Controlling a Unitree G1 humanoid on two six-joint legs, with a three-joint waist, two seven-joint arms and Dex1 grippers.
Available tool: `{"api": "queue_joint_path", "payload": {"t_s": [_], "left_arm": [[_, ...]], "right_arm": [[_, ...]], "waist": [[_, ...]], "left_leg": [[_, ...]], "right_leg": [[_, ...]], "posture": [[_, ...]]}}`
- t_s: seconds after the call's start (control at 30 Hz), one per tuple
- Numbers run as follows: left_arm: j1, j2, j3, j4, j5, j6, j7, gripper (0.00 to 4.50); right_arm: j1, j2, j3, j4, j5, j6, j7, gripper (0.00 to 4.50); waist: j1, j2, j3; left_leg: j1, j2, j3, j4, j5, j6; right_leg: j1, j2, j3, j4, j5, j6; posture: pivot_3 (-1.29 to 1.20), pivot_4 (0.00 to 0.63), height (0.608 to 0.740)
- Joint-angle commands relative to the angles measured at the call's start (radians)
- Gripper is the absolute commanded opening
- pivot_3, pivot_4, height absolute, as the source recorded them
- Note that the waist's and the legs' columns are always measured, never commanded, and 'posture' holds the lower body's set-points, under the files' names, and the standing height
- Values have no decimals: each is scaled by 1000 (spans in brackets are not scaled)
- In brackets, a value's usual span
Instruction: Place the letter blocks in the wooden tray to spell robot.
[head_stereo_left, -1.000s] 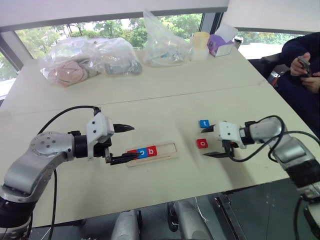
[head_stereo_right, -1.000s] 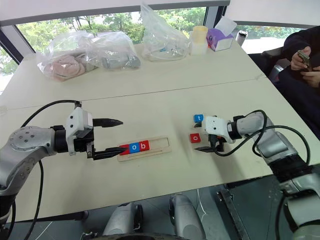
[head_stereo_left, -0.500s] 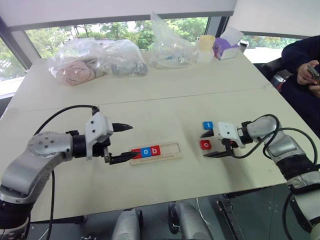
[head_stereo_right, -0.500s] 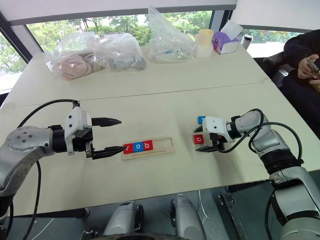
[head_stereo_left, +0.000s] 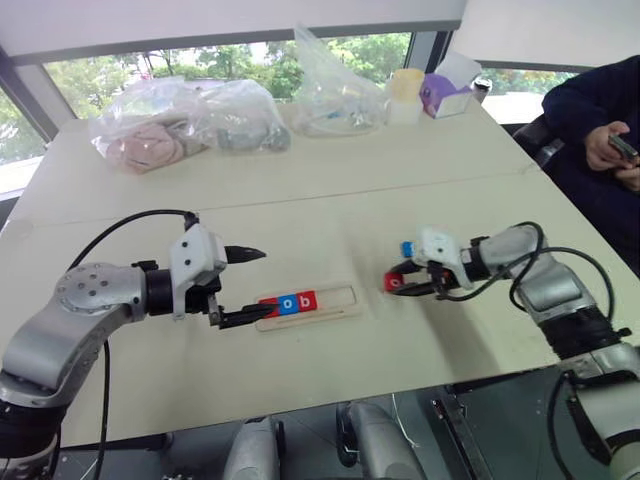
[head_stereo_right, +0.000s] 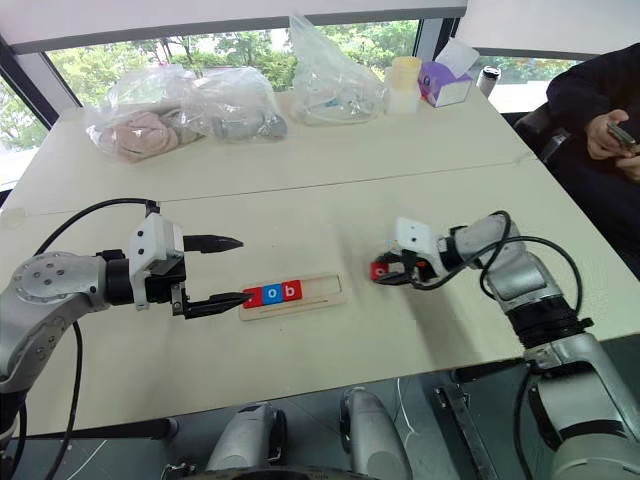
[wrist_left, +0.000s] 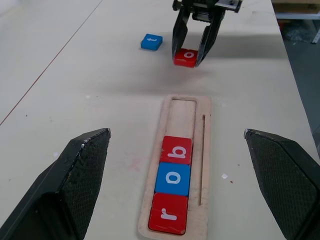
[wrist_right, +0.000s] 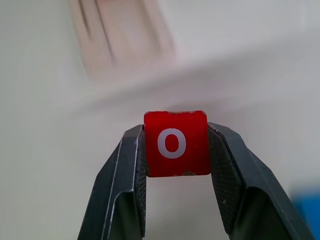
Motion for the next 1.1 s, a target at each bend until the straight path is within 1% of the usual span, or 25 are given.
{"api": "queue_joint_path", "payload": {"t_s": [0.03, 0.1, 0.2, 0.3, 0.43, 0.47, 0.6, 0.73, 1.1], "left_arm": [[8, 13, 40, -29, -12, 0, -3, 4500], [7, 14, 41, -27, -12, 0, -6, 4500], [0, 12, 37, -23, -11, 2, -8, 4500], [-3, 11, 36, -22, -12, 2, -11, 4500], [10, 13, 48, -31, -23, 8, -15, 4500], [21, 18, 54, -37, -24, 8, -19, 4500], [53, 36, 86, -48, -29, 10, -38, 4500], [81, 48, 112, -60, -33, 10, -45, 4500], [83, 39, 107, -62, -28, 8, -28, 4500]], "right_arm": [[3, 34, 5, -172, 19, 63, -48, 1148], [4, 50, 36, -195, -12, 51, -61, 1148], [-13, 74, 78, -168, -52, 33, -74, 1148], [-59, 124, 141, -86, -111, -8, -81, 1148], [-89, 167, 179, -8, -154, -40, -86, 1148], [-92, 177, 184, 7, -159, -40, -85, 1148], [-103, 200, 190, 44, -173, -46, -79, 1148], [-100, 199, 193, 55, -184, -53, -60, 1148], [-101, 225, 196, 68, -201, -44, -51, 1148]], "waist": [[2, 0, 0], [3, 0, 0], [2, 0, 0], [0, 0, 0], [-1, 0, 0], [-1, 0, 0], [-1, 0, 0], [-1, 0, 0], [-1, 0, 0]], "left_leg": [[0, 0, -1, 0, 0, 0], [0, 0, -1, 0, 0, 0], [0, 0, 0, 1, 0, 0], [0, -1, 2, 1, 0, 0], [0, -1, 1, 1, 0, 0], [0, 0, 1, 0, 0, 0], [0, 0, 1, 0, 0, 0], [0, 0, 1, 0, 0, 0], [0, 0, 1, 0, 0, 0]], "right_leg": [[0, 0, 0, 0, -1, 0], [0, 1, -1, 0, -3, 0], [1, -1, 0, 0, -4, -2], [1, -1, 0, -1, -4, -2], [0, -1, 0, 0, -3, -2], [0, 0, 0, 0, -2, -5], [0, 0, 0, 0, -2, -5], [0, -1, 0, 0, -2, -5], [0, 0, 0, 0, -2, -5]], "posture": [[0, 150, 740], [0, 150, 740], [0, 150, 740], [0, 150, 740], [0, 150, 740], [0, 150, 740], [0, 150, 740], [0, 150, 740], [0, 150, 740]]}}
